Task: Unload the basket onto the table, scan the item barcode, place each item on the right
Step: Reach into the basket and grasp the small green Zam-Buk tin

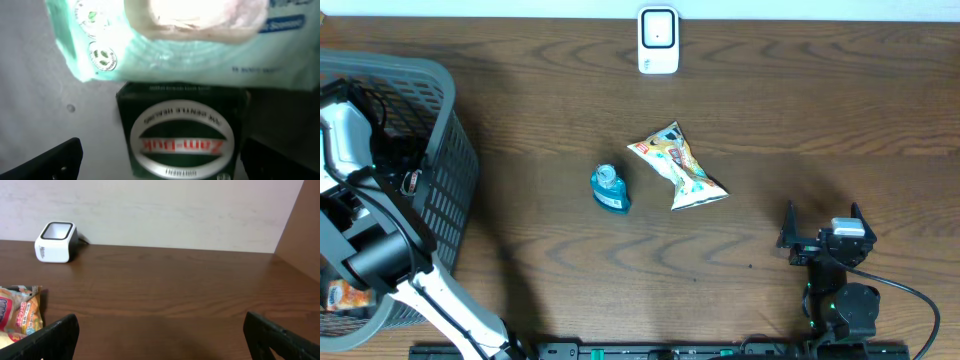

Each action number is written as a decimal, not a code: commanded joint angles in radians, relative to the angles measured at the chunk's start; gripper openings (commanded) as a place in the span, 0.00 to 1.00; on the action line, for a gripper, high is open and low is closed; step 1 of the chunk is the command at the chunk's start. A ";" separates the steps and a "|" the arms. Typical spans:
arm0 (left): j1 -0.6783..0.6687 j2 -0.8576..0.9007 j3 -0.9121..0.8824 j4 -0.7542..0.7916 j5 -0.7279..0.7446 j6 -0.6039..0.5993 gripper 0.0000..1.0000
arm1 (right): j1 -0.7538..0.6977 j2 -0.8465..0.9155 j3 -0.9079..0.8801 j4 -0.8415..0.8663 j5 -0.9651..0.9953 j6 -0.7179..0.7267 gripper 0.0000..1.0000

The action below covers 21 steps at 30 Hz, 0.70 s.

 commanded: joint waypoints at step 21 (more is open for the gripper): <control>0.003 0.034 0.033 -0.076 0.036 -0.007 0.55 | 0.006 -0.005 -0.001 -0.003 -0.002 -0.009 0.99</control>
